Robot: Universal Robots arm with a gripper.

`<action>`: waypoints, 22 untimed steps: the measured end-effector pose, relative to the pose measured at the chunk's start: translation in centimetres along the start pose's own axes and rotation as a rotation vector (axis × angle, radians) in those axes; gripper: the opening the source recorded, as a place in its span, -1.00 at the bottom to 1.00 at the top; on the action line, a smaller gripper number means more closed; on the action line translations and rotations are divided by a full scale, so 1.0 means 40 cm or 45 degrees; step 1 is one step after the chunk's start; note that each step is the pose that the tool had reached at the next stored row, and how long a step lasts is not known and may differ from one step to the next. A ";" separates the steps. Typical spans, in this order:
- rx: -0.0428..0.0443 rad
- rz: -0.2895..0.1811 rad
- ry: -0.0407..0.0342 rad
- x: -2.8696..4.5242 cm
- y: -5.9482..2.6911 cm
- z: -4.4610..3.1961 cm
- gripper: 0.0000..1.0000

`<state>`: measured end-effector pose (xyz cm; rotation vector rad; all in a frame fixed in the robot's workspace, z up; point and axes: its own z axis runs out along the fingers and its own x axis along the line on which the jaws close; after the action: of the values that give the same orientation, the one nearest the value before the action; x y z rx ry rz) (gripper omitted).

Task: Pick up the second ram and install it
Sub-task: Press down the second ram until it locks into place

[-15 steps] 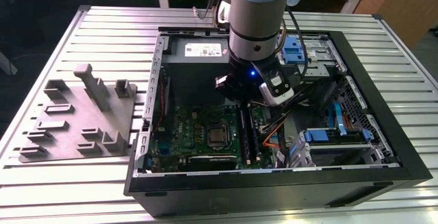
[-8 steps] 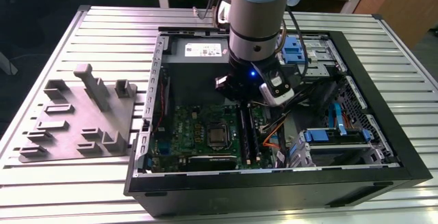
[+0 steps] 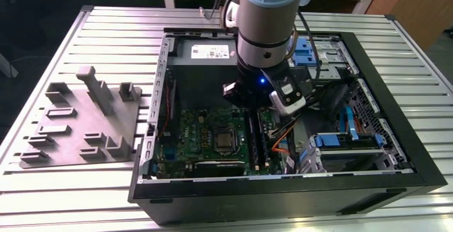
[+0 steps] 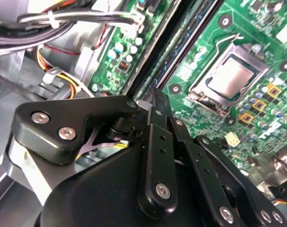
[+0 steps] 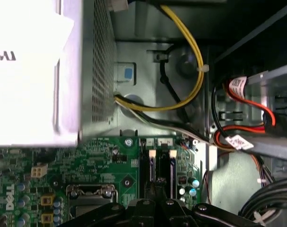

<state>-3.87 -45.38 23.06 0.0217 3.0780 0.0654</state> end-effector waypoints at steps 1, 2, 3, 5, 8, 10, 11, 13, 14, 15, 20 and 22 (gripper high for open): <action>0.000 0.000 0.0001 0.000 -0.005 0.000 -0.80; 0.000 0.000 0.0001 0.000 -0.009 -0.001 -0.80; 0.000 0.000 0.0000 0.000 -0.014 -0.001 -0.80; 0.000 0.000 0.0001 0.000 -0.023 -0.001 -0.80; 0.000 0.000 0.0000 -0.001 -0.035 -0.002 -0.80; 0.000 0.000 0.0000 -0.001 -0.044 -0.002 -0.80; 0.000 0.000 0.0001 -0.001 -0.049 -0.002 -0.80; 0.000 0.000 0.0001 -0.001 -0.060 -0.003 -0.80; 0.000 0.000 0.0001 -0.001 -0.065 -0.003 -0.80; 0.000 0.000 0.0000 -0.001 -0.071 -0.003 -0.80; 0.000 0.000 0.0001 -0.002 -0.100 -0.004 -0.80; 0.000 0.000 0.0000 -0.002 -0.112 -0.005 -0.80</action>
<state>-3.87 -49.85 23.06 0.0218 3.0780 0.0653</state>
